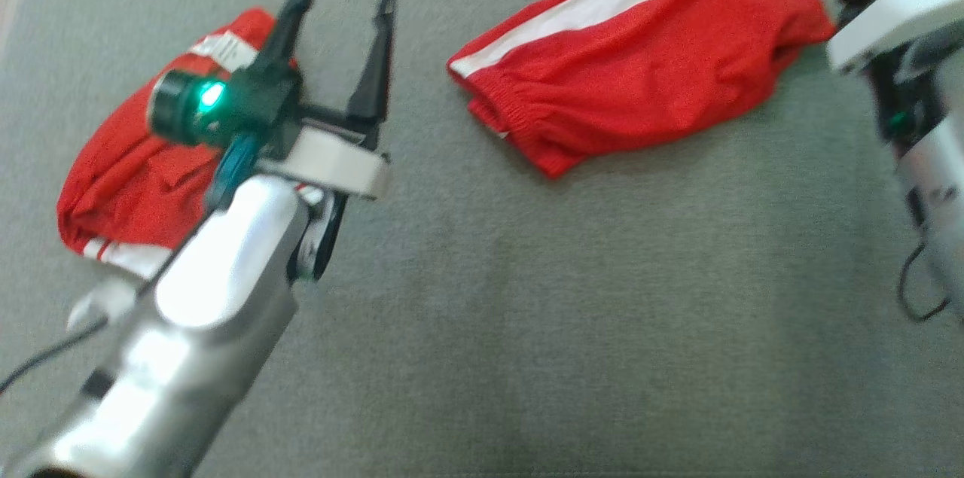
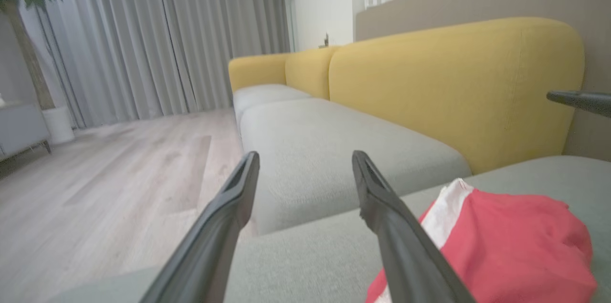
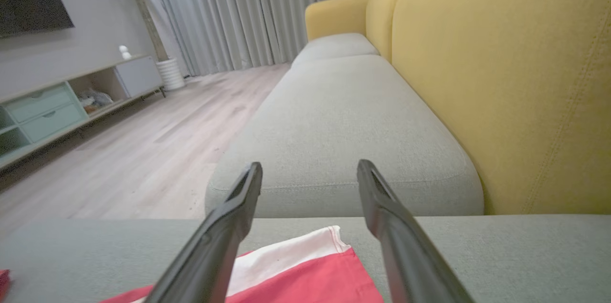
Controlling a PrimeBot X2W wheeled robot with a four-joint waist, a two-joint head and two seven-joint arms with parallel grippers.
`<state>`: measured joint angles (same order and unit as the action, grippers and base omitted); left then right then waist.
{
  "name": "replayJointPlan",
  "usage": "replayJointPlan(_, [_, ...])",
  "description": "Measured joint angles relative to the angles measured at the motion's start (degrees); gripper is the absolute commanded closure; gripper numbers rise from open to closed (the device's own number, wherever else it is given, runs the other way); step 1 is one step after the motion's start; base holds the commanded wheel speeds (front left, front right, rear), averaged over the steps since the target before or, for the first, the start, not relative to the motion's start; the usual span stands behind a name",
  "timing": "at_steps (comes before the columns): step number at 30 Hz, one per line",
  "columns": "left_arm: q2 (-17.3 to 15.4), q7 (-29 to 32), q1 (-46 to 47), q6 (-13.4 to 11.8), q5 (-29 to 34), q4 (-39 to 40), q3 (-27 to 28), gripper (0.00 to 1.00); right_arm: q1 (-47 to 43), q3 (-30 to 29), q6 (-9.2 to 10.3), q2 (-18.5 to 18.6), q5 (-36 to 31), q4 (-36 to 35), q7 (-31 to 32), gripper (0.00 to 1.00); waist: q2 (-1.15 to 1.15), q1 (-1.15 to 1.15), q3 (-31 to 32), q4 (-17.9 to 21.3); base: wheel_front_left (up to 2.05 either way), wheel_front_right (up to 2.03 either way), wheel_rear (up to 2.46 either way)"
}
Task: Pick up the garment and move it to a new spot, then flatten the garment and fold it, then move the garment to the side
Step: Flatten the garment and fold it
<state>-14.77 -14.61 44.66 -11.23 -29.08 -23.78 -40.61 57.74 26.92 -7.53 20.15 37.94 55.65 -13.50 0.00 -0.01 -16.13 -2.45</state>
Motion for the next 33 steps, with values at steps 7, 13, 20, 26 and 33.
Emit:
replayJointPlan(7, [-1.5, -0.1, -15.7, -2.5, 4.1, 11.5, 7.8, 0.00, -14.9, -7.5, 0.00, -4.5, -3.0, -16.5, -0.9, 0.00, 0.00, -0.01, 4.2, 3.2, 0.00, 0.00, 0.00])
replayJointPlan(13, [-1.6, -0.1, -26.8, -2.8, 6.6, 15.0, 12.8, 0.00, -32.8, -15.8, 0.00, -13.5, -12.4, -27.4, -1.0, 0.00, 0.00, 0.00, 6.4, 5.6, 0.00, 0.00, 0.00])
replayJointPlan(20, [0.7, -0.1, -34.0, -0.4, 8.8, 14.8, 16.6, 0.00, -43.7, -19.3, 0.00, -16.2, -17.6, -32.3, -1.0, 0.00, 0.00, 0.00, 6.4, 6.2, 0.00, 0.00, 0.00])
replayJointPlan(26, [2.5, -0.1, -32.5, 2.3, 11.4, 14.8, 18.4, 0.00, -39.4, -23.9, 0.00, -16.8, -20.3, -33.0, 1.1, 0.00, 0.00, 0.01, 3.8, 4.8, 0.00, 0.00, 0.00])
replayJointPlan(33, [4.9, -0.1, -28.1, 4.8, 12.5, 14.6, 19.1, 0.00, -26.3, -35.9, 0.00, -17.0, -27.7, -26.0, 10.3, 0.00, 0.00, 0.03, -1.1, 2.9, 0.00, 0.00, 0.00])
